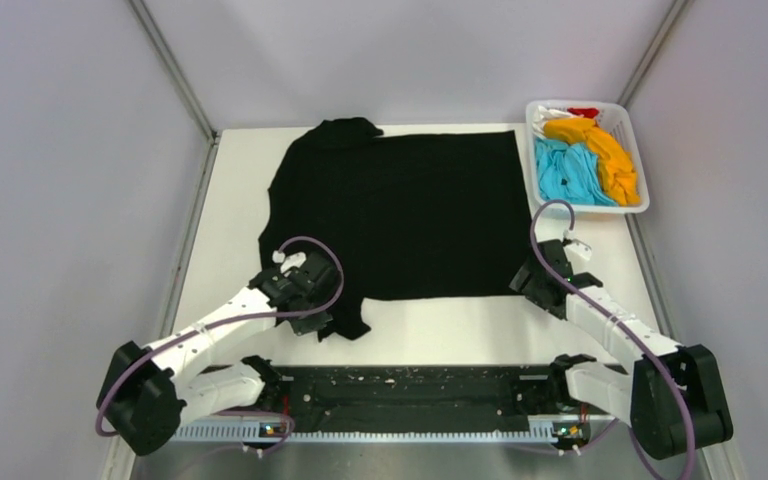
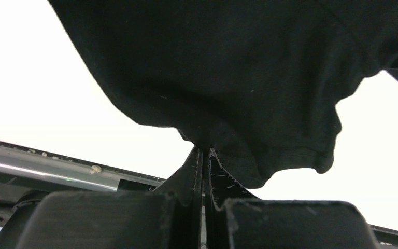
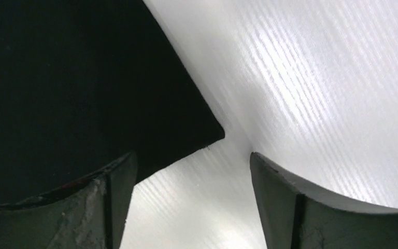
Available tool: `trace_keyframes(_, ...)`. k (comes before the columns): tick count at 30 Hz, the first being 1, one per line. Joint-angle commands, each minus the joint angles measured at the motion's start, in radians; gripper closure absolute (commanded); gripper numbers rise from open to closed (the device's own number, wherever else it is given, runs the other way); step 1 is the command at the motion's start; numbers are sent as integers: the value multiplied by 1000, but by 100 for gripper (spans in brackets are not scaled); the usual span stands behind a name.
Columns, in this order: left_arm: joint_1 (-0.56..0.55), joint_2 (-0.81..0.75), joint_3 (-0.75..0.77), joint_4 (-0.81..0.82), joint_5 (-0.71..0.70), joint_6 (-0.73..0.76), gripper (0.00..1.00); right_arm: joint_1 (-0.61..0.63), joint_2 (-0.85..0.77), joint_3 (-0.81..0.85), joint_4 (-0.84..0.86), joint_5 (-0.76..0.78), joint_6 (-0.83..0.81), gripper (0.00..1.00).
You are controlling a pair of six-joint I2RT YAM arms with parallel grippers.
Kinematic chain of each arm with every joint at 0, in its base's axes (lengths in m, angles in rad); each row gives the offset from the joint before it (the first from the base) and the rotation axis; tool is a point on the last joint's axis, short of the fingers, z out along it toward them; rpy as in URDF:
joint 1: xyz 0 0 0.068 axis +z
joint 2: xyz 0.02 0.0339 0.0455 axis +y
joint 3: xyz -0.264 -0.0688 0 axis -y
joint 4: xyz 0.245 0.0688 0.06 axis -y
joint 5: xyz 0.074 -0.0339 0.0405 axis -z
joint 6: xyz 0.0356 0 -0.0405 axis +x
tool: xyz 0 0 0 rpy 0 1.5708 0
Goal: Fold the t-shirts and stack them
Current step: Grab the side of the flattened tshirt closest away from the robot with both arms
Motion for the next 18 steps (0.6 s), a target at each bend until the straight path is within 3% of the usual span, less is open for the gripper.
trace_keyframes(1,-1,-85,23,32,3,9,100,-6,5,-24,89,-8,34,30)
trace_keyframes(5,-1,-155,16,14,31,26,100,-6,37,-34,133,-10,32,49)
trace_keyframes(7,-1,-176,11,-3,56,36,100,-6,51,-35,140,-25,27,64)
trace_keyframes(13,-1,-207,16,-136,89,-1,100,-6,5,-15,-8,-14,32,100)
trace_keyframes(18,-1,-262,38,-281,117,-58,100,-5,-117,23,-240,-51,83,100)
